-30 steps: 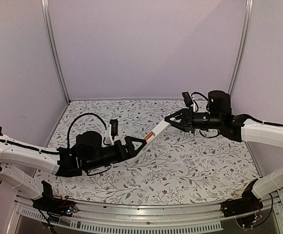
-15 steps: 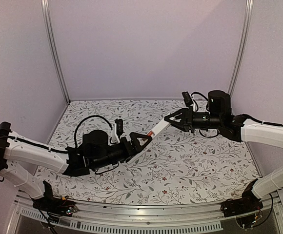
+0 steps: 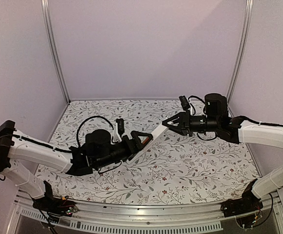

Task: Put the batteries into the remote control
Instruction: Load the battery into the battery compartment.

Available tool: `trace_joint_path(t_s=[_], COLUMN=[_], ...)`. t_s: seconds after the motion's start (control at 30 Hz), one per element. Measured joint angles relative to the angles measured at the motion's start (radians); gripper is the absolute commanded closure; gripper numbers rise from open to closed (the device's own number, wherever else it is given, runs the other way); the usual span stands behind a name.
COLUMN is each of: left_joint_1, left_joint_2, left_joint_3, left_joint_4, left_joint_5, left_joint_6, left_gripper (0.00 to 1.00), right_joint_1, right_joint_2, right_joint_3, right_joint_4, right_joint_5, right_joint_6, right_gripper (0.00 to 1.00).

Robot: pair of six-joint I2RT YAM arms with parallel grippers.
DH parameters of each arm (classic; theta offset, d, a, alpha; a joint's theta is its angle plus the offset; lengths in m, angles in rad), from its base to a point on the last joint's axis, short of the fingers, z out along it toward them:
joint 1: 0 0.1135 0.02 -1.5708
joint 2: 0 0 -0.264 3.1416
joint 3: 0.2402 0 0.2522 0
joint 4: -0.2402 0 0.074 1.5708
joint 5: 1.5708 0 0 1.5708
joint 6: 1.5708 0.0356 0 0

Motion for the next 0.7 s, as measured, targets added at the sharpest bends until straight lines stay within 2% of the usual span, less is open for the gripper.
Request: trace_joint_path(t_s=[0.33, 0.7], left_joint_1=[0.004, 0.013], left_joint_2=[0.019, 0.027], left_joint_3=[0.000, 0.000], left_joint_4=[0.010, 0.011], left_joint_5=[-0.006, -0.005], left_joint_6=[-0.023, -0.039], left_gripper=[0.21, 0.26], right_joint_1=[0.006, 0.006], right_joint_2=[0.007, 0.007], right_joint_3=[0.000, 0.000], right_joint_4=[-0.008, -0.011], right_joint_5=[0.006, 0.008], right_joint_6=[-0.002, -0.007], right_gripper=[1.00, 1.00])
